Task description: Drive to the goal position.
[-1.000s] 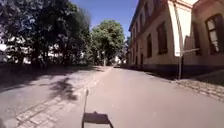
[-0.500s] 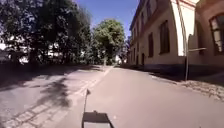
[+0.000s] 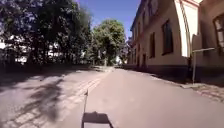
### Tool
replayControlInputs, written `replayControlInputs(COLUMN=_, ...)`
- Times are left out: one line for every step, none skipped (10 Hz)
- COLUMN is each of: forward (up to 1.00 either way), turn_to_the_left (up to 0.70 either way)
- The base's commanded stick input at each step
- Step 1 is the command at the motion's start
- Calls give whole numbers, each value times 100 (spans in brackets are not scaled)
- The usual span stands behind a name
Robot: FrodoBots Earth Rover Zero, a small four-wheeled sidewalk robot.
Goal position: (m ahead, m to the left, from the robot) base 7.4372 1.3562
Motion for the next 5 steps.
replayControlInputs(forward=70, turn_to_the_left=0)
replayControlInputs(forward=70, turn_to_the_left=0)
replayControlInputs(forward=70, turn_to_the_left=0)
replayControlInputs(forward=70, turn_to_the_left=0)
replayControlInputs(forward=70, turn_to_the_left=0)
